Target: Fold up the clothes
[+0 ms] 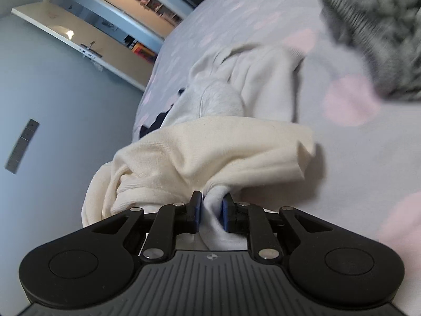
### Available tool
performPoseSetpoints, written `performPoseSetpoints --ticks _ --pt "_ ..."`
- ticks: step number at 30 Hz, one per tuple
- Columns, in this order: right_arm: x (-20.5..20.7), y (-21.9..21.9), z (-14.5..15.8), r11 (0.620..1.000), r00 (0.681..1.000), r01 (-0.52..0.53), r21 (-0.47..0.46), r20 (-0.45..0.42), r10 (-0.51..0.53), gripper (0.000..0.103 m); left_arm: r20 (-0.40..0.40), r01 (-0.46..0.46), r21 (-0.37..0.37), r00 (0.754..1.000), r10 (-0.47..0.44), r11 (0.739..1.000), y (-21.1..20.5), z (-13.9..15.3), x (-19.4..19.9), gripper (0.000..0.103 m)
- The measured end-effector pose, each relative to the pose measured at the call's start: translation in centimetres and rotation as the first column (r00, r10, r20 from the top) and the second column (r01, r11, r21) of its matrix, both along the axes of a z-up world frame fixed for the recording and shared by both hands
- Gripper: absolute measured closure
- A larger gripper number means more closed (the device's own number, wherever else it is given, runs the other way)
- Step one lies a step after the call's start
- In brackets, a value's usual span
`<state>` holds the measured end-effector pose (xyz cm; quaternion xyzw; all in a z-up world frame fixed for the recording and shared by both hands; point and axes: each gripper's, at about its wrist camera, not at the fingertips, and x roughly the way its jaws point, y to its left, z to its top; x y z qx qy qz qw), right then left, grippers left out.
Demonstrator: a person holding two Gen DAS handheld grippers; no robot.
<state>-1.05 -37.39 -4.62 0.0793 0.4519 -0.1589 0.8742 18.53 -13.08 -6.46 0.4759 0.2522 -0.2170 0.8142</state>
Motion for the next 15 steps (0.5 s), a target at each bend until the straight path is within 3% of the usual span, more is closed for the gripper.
performPoseSetpoints --ticks 6,11,15 --pt "-2.3 5.1 1.2 0.972 0.973 -0.228 0.049 -0.03 0.23 0.095 -0.11 0.091 -0.144 0.988 -0.107 0.985 1.0 3.1 -4.8 0.064" --pt "-5.5 9.3 0.7 0.929 0.927 -0.363 0.068 -0.077 0.368 0.095 -0.199 0.114 -0.241 0.966 -0.164 0.964 1.3 4.5 -8.3 0.063" --pt "-9.2 11.4 0.2 0.901 0.895 -0.43 0.058 -0.107 0.434 0.094 -0.192 0.185 -0.255 0.952 -0.237 0.949 1.4 4.9 -11.3 0.063"
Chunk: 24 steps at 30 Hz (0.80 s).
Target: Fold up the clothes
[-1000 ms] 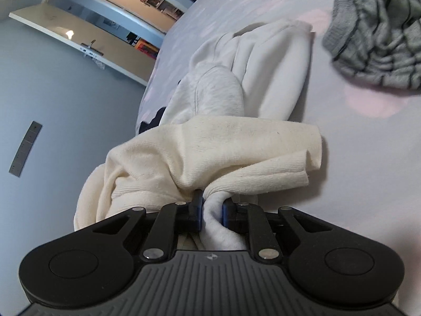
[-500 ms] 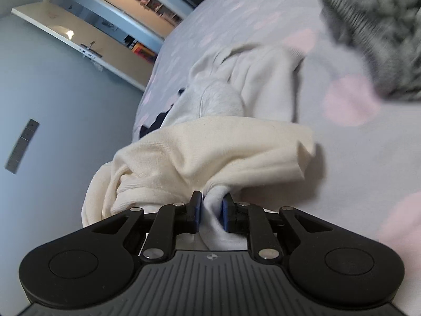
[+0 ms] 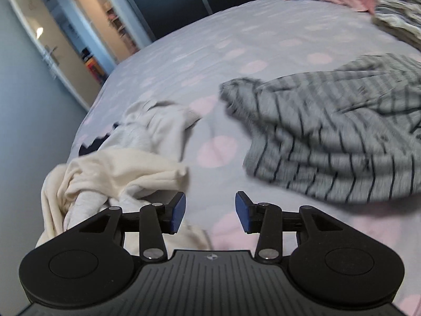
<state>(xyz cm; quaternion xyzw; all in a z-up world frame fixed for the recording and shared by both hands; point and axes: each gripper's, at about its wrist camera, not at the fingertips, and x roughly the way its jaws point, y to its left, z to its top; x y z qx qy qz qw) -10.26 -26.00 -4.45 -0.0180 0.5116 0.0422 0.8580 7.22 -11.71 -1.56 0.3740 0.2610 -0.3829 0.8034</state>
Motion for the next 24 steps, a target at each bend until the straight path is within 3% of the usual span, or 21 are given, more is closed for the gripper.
performPoseSetpoints --ticks 4,7,12,17,20,24 --pt "-3.3 1.0 -0.3 0.999 0.999 -0.036 0.012 -0.005 0.036 0.094 0.026 0.133 0.036 0.991 -0.134 0.991 0.1 -0.4 -3.7 0.063" --pt "-5.1 0.9 -0.1 0.999 1.0 -0.027 0.033 0.004 0.027 0.094 0.037 0.239 0.083 0.969 -0.243 0.967 0.2 -1.4 -6.2 0.063" --pt "-6.3 0.3 0.1 0.999 1.0 -0.001 0.047 0.016 0.0 0.094 0.085 0.376 0.216 0.912 -0.401 0.901 -0.5 -4.5 -9.3 0.063" --pt "-5.8 0.1 -0.3 0.997 1.0 0.026 0.071 0.007 -0.026 0.094 0.116 0.431 0.314 0.867 -0.485 0.846 -1.6 -7.2 -9.8 0.051" --pt "-5.4 -0.3 -0.4 0.992 0.999 0.051 0.111 0.006 -0.052 0.094 0.14 0.463 0.382 0.827 -0.545 0.8 -2.3 -9.1 -10.3 0.051" --pt "-5.3 -1.1 0.0 0.982 0.996 0.086 0.169 0.021 -0.091 0.094 0.144 0.514 0.421 0.776 -0.614 0.748 -3.3 -11.0 -11.3 0.051"
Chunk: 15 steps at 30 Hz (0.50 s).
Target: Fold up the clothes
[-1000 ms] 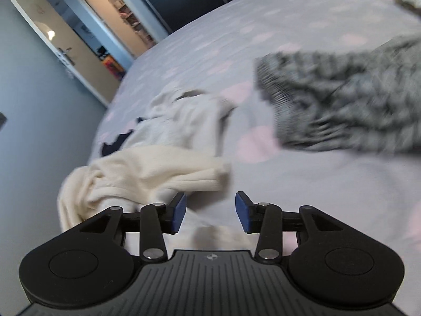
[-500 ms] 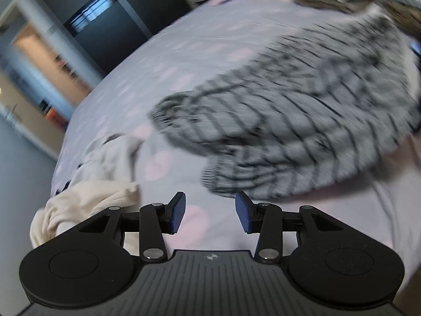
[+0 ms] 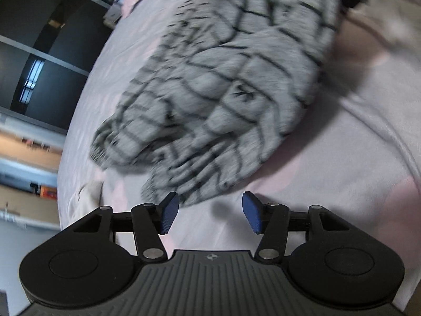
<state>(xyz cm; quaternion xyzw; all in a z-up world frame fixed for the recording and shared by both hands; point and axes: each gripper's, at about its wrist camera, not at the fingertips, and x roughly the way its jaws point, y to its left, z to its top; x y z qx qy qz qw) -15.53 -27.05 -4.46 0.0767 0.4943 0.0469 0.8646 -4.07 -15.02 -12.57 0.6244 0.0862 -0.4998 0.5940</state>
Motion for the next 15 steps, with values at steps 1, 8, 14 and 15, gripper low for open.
performPoseSetpoints --ticks 1,8,14,15 --pt "-0.1 -0.2 0.2 1.0 1.0 0.009 0.015 0.01 -0.009 0.094 0.01 0.022 0.003 1.0 -0.022 1.0 -0.2 -0.4 -0.3 0.051" --pt "-0.9 -1.0 0.9 0.998 0.998 0.039 0.052 0.043 -0.042 0.088 -0.006 -0.049 -0.062 0.999 0.049 0.997 -2.8 -0.1 0.6 0.101" --pt "-2.6 -2.3 1.1 0.996 0.994 0.092 -0.009 0.062 -0.091 0.067 -0.047 -0.27 -0.189 0.963 0.266 0.944 -2.9 4.2 4.6 0.102" --pt "-2.9 -2.7 1.0 0.994 0.992 0.109 -0.023 0.06 -0.107 0.066 -0.039 -0.3 -0.209 0.954 0.298 0.931 -2.8 4.8 5.3 0.102"
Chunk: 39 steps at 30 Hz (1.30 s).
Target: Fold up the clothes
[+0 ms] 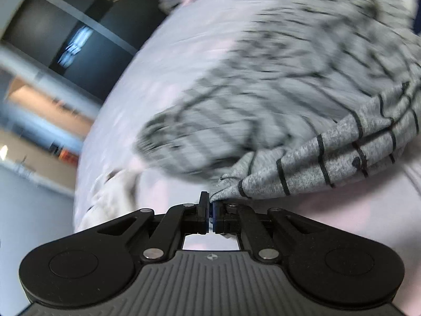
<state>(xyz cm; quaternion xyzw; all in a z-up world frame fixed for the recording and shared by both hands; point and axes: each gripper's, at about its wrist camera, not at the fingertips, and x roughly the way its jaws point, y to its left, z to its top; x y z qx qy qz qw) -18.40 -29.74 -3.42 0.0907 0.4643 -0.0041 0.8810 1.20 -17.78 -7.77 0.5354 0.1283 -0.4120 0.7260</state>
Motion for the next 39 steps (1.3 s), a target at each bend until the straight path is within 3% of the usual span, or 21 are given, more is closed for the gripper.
performPoseSetpoints --ticks 4,7,13,16,18,20,25,28,33,37,39 --pt "-1.1 -1.6 -0.8 0.992 0.995 0.095 -0.081 -0.018 -0.097 0.062 0.021 -0.133 -0.047 0.991 0.134 0.99 0.4 2.0 2.7 0.102" --pt "-1.7 -2.3 -1.7 0.977 0.988 0.148 -0.155 -0.03 -0.154 0.052 0.016 -0.206 -0.076 0.978 0.208 0.976 1.3 3.3 4.4 0.102" --pt "-1.0 -1.4 -4.2 0.967 0.992 0.079 -0.241 -0.073 -0.1 0.043 0.067 -0.32 -0.12 0.942 0.329 0.94 3.1 5.0 6.2 0.102" --pt "0.0 -1.0 -5.4 0.962 0.993 0.066 -0.266 -0.081 -0.091 0.053 0.071 -0.347 -0.127 0.931 0.357 0.929 3.9 5.4 6.6 0.102" --pt "0.5 -0.9 -5.9 0.957 0.991 0.063 -0.282 -0.096 -0.093 0.082 0.064 -0.357 -0.129 0.928 0.367 0.925 4.5 5.6 6.6 0.102" --pt "0.4 -1.4 -5.0 0.954 0.989 0.089 -0.287 -0.092 -0.12 0.098 0.058 -0.359 -0.134 0.927 0.369 0.923 4.9 5.9 6.5 0.102" --pt "-1.5 -4.4 0.4 0.927 0.966 0.241 -0.287 -0.016 -0.257 0.099 0.037 -0.362 -0.169 0.927 0.373 0.917 5.1 7.0 6.4 0.102" --pt "-3.1 -7.1 5.0 0.878 0.934 0.349 -0.327 0.047 -0.354 0.099 0.025 -0.364 -0.197 0.927 0.375 0.911 4.7 7.7 6.6 0.102" --pt "-5.0 -12.1 11.6 0.757 0.869 0.481 -0.442 0.129 -0.477 0.1 -0.007 -0.38 -0.24 0.921 0.389 0.893 4.7 9.2 7.1 0.102" --pt "-6.1 -16.4 15.4 0.64 0.793 0.58 -0.504 0.17 -0.585 0.101 -0.02 -0.398 -0.259 0.913 0.407 0.88 4.9 9.8 7.7 0.102" --pt "-6.7 -18.4 16.7 0.564 0.749 0.62 -0.545 0.201 -0.631 0.102 -0.017 -0.409 -0.269 0.907 0.42 0.872 5.0 10.0 8.0 0.102"
